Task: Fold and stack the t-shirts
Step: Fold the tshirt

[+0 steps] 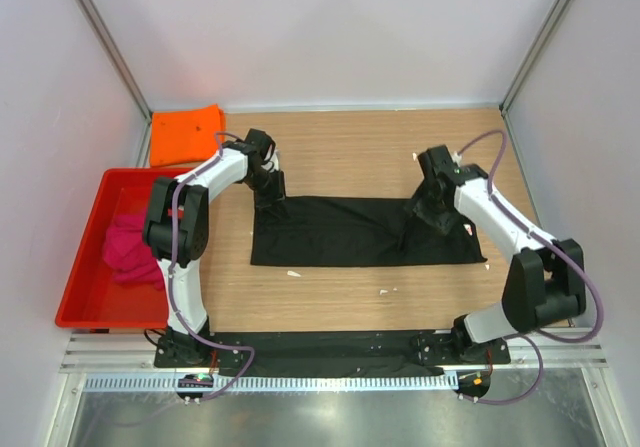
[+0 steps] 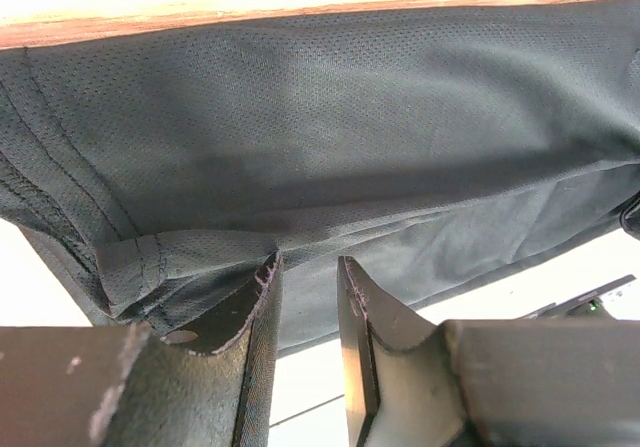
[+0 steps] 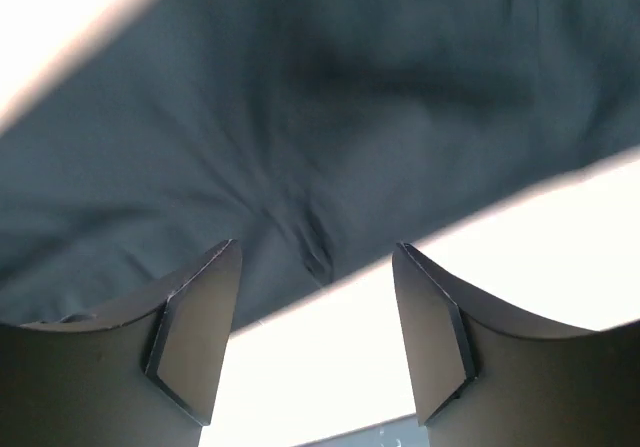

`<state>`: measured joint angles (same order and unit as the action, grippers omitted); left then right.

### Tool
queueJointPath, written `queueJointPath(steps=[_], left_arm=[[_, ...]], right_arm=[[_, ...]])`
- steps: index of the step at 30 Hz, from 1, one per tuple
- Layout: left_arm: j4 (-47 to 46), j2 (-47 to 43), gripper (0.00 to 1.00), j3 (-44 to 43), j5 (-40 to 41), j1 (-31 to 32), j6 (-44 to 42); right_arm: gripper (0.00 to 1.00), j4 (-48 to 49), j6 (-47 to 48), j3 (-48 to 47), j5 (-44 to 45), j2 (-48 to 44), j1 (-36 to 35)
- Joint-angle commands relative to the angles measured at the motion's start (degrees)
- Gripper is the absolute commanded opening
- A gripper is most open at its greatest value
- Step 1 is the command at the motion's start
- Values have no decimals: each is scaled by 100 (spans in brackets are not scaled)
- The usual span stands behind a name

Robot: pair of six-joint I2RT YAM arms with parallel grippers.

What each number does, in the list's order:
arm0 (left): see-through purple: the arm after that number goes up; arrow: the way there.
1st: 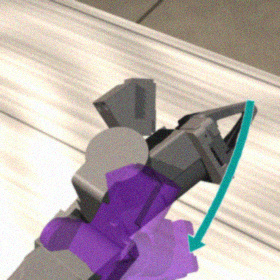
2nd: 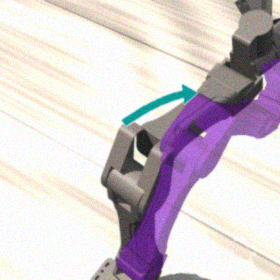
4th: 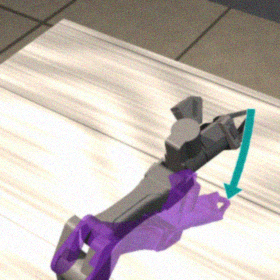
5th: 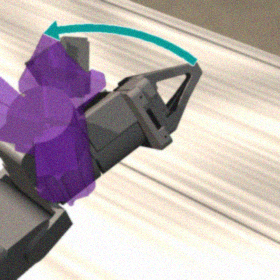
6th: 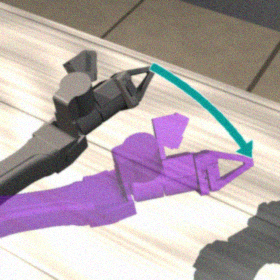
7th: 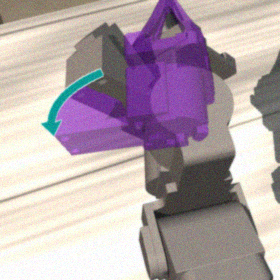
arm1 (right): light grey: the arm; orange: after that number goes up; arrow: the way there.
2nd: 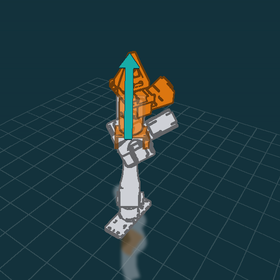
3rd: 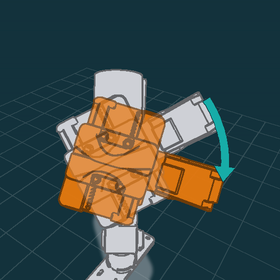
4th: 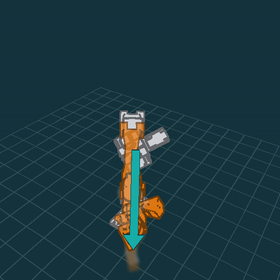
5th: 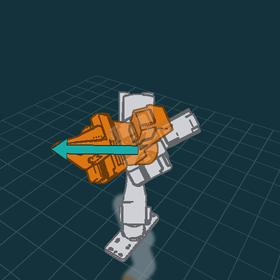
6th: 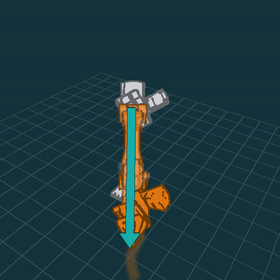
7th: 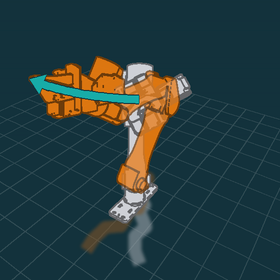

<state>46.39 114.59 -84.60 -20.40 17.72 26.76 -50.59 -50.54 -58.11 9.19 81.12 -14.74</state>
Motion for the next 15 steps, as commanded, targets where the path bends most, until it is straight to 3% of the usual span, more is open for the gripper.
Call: queueJointPath(steps=[1,4,8,15], left_arm=[[89,-226,30,-39,-130,-14,-40],[107,-261,30,-39,-157,-5,-40],[98,-261,29,-66,-174,-5,-48],[98,-200,29,-75,-227,-5,-48]], right_arm=[[68,-213,1053,-1514,1047,806,59],[66,-416,1109,-2010,1259,1379,173],[54,-328,723,-2300,866,1696,524],[61,-619,-552,-1977,295,1785,551]])
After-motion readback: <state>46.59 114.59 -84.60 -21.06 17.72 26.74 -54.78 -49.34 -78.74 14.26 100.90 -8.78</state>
